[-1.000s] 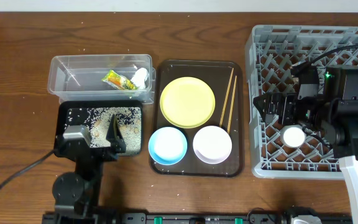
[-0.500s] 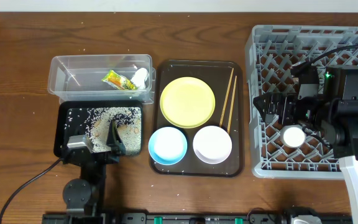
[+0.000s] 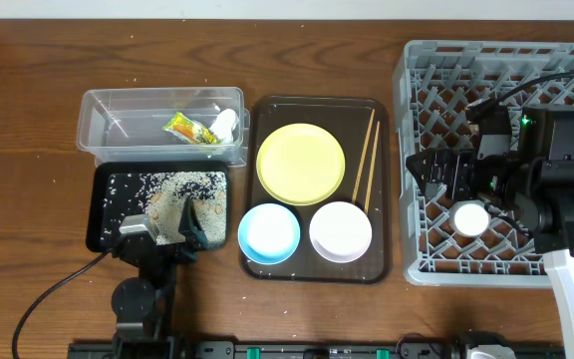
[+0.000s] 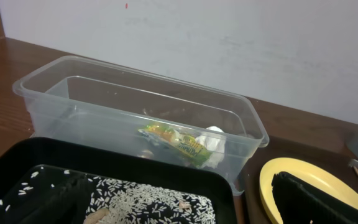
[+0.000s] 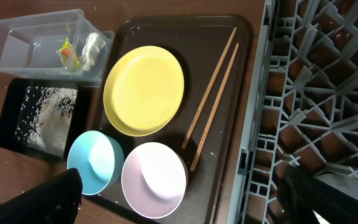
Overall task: Sort waste into correct bins and load items into the dishwasher rack
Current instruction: 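Reach the right gripper to the pink bowl and grasp its rim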
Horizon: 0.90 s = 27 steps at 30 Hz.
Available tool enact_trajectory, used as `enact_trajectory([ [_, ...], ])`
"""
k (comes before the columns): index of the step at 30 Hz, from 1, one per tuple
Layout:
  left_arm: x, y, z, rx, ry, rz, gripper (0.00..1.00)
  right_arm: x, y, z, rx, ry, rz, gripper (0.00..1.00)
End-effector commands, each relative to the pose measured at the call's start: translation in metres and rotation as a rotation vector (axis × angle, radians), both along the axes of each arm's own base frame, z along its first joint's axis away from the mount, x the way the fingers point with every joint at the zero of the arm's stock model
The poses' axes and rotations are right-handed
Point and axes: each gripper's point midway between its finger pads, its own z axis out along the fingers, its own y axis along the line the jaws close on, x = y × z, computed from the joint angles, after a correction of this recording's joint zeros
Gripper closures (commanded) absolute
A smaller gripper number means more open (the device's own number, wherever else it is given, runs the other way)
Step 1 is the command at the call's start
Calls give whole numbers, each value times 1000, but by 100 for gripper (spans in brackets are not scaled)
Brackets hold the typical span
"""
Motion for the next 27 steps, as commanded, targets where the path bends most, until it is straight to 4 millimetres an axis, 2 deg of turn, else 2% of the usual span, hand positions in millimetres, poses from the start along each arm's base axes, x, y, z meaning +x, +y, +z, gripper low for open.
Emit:
enact_trajectory([
  [1,-1,2,-16,-11,46,14,5,-1,3,0,-6,-4,15,1],
  [10,-1,2,-16,-11,46,14,5,-2,6,2,11,-6,26,1],
  [15,-1,2,-16,-11,46,14,4,5,7,7,118,38,-104,1],
  [17,-1,2,-16,-11,46,14,4,8,19,18,176,5,-49,1],
  [19,-1,2,-16,-11,46,14,4,5,32,23,194,-16,20,13],
  [21,-1,2,-16,-11,46,14,4,-1,46,21,165,-21,80,13],
  [24,-1,2,-16,-11,46,14,4,-14,69,3,48,8,151,19],
  [27,-1,2,-16,-11,46,14,4,-30,88,-26,-120,68,213,27],
])
